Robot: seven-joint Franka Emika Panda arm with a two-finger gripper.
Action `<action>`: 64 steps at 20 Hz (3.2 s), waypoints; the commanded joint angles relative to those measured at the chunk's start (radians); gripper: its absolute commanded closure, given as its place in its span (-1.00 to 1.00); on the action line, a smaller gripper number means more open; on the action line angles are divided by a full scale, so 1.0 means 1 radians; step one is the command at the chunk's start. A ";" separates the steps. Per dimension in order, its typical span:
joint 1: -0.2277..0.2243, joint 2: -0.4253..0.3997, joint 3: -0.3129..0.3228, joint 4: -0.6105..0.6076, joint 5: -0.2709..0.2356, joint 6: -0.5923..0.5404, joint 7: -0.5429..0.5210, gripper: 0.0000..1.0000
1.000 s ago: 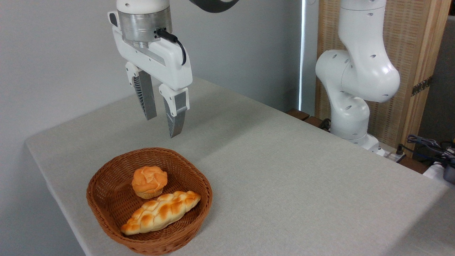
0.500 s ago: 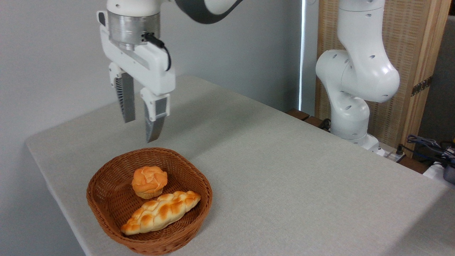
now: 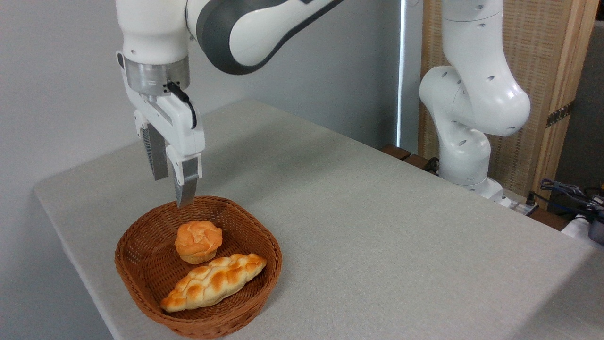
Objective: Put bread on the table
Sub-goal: 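Move the open gripper down toward the round orange bun in the basket, then lower the gripper around the round bun and close on it, then lift the held bun out of the basket and carry it beside the basket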
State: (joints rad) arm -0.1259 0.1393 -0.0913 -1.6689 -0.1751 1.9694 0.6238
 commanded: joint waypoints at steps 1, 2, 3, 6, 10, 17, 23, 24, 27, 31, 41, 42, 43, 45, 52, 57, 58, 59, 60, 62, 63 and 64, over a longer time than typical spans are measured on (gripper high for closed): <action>0.005 -0.001 0.004 -0.032 -0.006 0.016 0.020 -1.00; 0.005 0.003 0.004 -0.044 -0.006 0.016 0.020 -1.00; 0.006 0.005 0.005 -0.069 -0.004 0.016 0.020 -1.00; 0.008 0.031 0.010 -0.087 -0.004 0.016 0.019 -1.00; 0.008 0.055 0.010 -0.087 0.127 0.022 0.016 -1.00; 0.005 0.078 0.002 -0.087 0.094 0.036 0.007 -1.00; 0.005 0.091 0.002 -0.087 0.039 0.039 0.008 -1.00; 0.005 0.094 0.001 -0.087 0.037 0.039 0.008 -1.00; 0.005 0.098 0.001 -0.086 0.016 0.052 0.016 -1.00; 0.006 0.100 0.001 -0.084 -0.023 0.060 0.020 -0.21; 0.006 0.095 0.002 -0.081 -0.084 0.059 0.091 0.57; 0.008 0.095 0.002 -0.081 -0.084 0.059 0.091 0.57; 0.008 0.095 0.002 -0.081 -0.083 0.059 0.093 0.57; 0.008 0.094 0.002 -0.081 -0.083 0.059 0.093 0.57; 0.031 0.043 0.015 -0.077 -0.115 0.011 0.085 0.42; 0.077 -0.007 0.019 -0.071 -0.205 -0.079 0.080 0.43; 0.092 -0.018 0.018 -0.071 -0.205 -0.128 0.080 0.43; 0.107 -0.030 0.019 -0.071 -0.205 -0.171 0.085 0.43; 0.117 -0.050 0.019 -0.071 -0.205 -0.205 0.089 0.43; 0.127 -0.084 0.044 -0.072 -0.205 -0.272 0.094 0.42; 0.127 -0.098 0.051 -0.074 -0.205 -0.312 0.099 0.42; 0.127 -0.104 0.053 -0.075 -0.205 -0.345 0.114 0.40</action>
State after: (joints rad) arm -0.0015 0.0812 -0.0634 -1.7357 -0.3568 1.7227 0.6951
